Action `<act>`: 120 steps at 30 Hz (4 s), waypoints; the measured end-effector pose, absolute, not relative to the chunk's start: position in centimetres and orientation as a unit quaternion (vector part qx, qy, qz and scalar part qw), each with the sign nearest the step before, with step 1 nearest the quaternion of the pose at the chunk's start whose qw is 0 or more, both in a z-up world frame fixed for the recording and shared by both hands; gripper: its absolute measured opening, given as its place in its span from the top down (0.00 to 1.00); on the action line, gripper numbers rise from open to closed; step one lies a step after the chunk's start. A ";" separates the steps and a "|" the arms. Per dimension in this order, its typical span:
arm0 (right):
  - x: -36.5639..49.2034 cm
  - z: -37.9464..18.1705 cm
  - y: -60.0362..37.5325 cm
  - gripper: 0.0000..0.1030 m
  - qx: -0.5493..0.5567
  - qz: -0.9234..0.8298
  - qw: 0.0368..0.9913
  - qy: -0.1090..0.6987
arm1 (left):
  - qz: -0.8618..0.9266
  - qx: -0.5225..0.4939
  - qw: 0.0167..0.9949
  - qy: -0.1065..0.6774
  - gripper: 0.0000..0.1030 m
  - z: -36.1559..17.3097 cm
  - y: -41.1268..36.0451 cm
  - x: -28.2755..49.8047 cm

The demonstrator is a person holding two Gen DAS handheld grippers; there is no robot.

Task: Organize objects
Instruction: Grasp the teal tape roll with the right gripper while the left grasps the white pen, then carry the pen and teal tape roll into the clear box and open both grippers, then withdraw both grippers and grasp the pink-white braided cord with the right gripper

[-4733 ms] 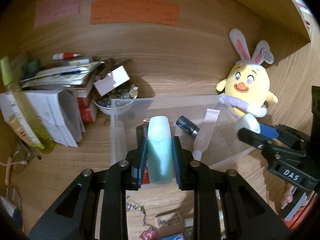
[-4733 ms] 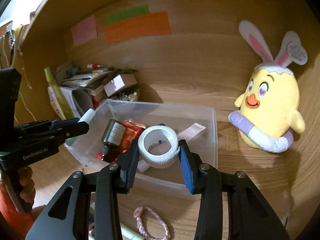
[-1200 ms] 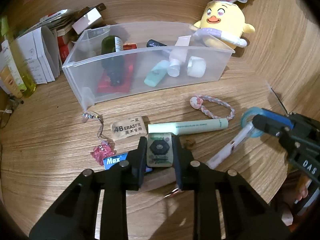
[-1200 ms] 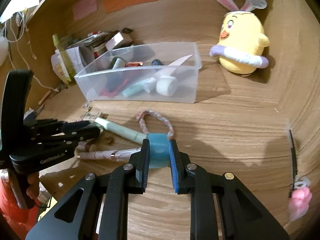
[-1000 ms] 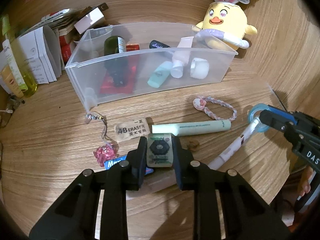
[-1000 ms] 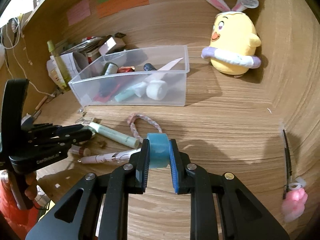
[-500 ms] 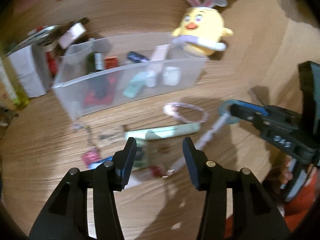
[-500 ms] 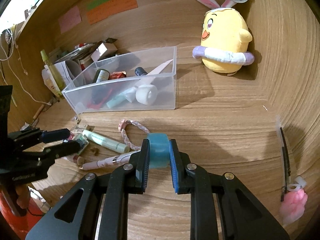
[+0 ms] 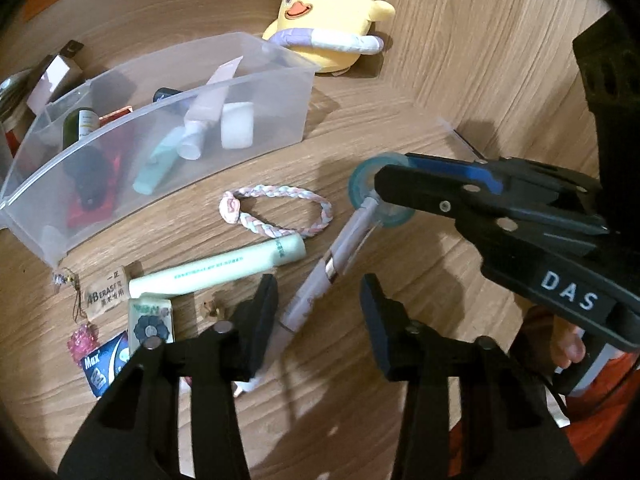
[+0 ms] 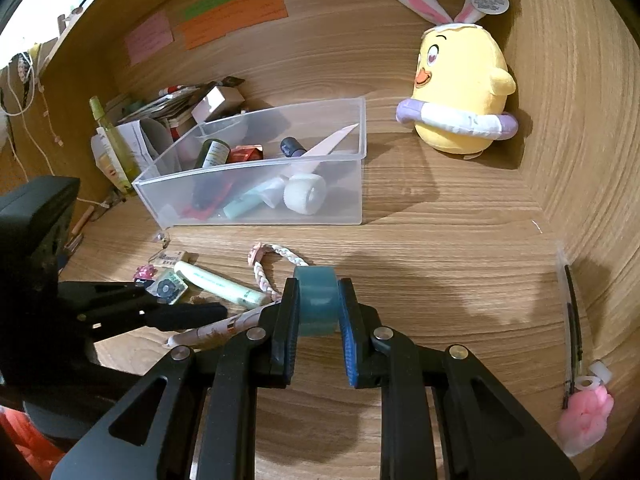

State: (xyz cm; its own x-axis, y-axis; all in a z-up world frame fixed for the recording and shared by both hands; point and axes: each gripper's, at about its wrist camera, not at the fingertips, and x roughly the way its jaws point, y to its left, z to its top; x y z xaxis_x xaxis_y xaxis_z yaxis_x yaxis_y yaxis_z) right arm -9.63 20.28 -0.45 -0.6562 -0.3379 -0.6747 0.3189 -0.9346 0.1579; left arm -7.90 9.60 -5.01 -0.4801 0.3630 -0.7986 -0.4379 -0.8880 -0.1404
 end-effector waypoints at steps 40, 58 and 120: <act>-11.8 0.6 20.9 0.84 0.363 -0.915 0.173 -0.036 | 0.901 -0.389 0.195 -0.011 0.90 -1.1 6.0 -8.3; -13.9 4.7 17.4 0.84 0.314 -0.928 0.202 -0.009 | 0.932 -0.329 0.147 -0.033 0.90 3.2 2.1 -9.1; -19.0 3.6 13.4 0.32 0.340 -0.923 0.170 0.058 | 0.943 -0.328 0.045 -0.025 0.35 3.8 -1.5 -13.4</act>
